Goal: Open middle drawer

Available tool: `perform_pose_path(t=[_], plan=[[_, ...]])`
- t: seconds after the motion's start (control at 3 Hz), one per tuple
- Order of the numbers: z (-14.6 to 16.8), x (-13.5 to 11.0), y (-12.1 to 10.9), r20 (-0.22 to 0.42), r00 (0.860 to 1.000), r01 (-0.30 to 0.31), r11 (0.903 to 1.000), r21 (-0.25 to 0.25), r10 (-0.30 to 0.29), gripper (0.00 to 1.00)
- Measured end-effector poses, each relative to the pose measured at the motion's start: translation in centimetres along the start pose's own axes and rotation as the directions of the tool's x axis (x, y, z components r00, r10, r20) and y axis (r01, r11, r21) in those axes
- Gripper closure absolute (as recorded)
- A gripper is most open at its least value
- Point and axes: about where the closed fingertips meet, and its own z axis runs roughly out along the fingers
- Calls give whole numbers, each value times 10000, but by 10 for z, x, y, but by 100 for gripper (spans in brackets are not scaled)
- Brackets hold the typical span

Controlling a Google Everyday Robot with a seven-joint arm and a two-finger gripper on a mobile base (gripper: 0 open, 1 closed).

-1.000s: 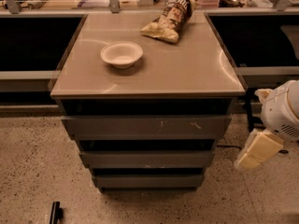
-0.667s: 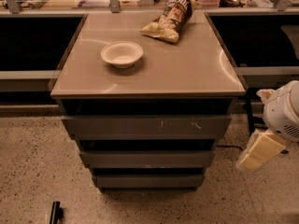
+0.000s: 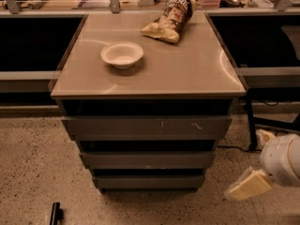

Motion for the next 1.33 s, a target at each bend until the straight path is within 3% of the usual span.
perform_pose_path(t=[0.33, 0.67, 1.33], plan=[[56, 19, 9, 1362, 9829, -1196, 9919, -419, 1243, 0], [65, 19, 5, 1641, 9732, -1552, 9867, -480, 1611, 19], [60, 18, 6, 1524, 9777, -1396, 9893, -434, 1447, 65]])
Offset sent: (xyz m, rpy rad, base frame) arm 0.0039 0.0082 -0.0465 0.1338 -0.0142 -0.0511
